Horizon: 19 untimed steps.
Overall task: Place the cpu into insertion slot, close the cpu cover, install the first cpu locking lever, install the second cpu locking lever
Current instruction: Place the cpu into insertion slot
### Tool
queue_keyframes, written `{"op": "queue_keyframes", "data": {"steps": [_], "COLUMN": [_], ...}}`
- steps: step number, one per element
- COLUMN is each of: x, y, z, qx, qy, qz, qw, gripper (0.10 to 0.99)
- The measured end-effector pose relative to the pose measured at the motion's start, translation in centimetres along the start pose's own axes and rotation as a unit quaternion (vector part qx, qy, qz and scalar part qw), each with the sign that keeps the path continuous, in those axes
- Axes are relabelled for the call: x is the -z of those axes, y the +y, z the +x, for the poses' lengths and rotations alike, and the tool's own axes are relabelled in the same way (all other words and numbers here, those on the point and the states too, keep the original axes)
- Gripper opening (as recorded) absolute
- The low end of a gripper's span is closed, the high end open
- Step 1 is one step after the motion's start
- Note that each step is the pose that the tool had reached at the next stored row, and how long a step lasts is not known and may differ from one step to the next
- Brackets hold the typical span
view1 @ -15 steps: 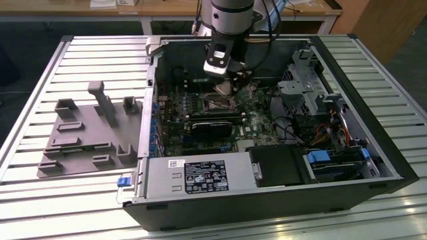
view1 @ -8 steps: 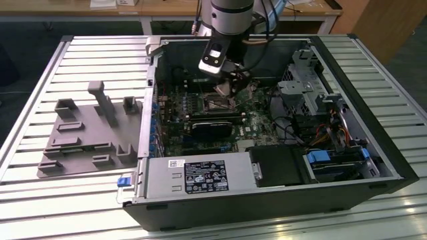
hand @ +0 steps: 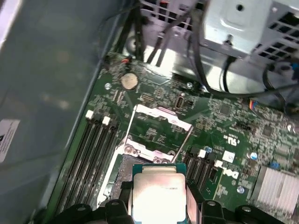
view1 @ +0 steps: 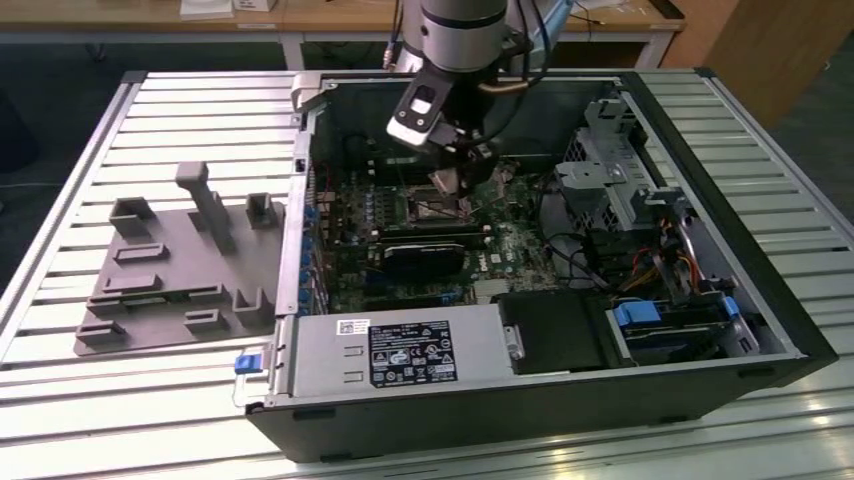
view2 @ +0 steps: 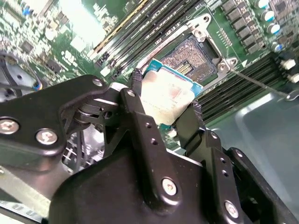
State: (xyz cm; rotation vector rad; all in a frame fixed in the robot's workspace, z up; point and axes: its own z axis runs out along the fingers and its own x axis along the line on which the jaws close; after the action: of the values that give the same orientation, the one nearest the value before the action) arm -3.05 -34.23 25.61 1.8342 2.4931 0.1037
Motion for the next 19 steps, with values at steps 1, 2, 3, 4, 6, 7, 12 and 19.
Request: {"op": "queue_keyframes", "data": {"steps": [1,2,3,4,6,7,12,19], "x": [-0.03,-0.07,-0.1,-0.13,-0.2,-0.24,-0.45,-0.94], "y": [0.0,-0.01,-0.01,-0.01,-0.02,-0.02,-0.04,-0.17], "z": [0.0,0.0,0.0,0.0,0.0,0.0,0.0,0.28], "qx": [-0.009,-0.018,-0.027,-0.036,-0.054,-0.063,-0.108,-0.135], "qy": [-0.0007,-0.0015,-0.0022,-0.0029,-0.0044,-0.0051,-0.0087,-0.0109], "qz": [-0.0001,-0.0001,-0.0001,-0.0001,-0.0002,-0.0002,-0.0004,-0.0005], "qw": [1.0,0.9998,0.9996,0.9994,0.9985,0.998,0.9941,0.9908], "gripper": [0.537,0.537,0.537,0.537,0.537,0.537,0.537,0.537]}}
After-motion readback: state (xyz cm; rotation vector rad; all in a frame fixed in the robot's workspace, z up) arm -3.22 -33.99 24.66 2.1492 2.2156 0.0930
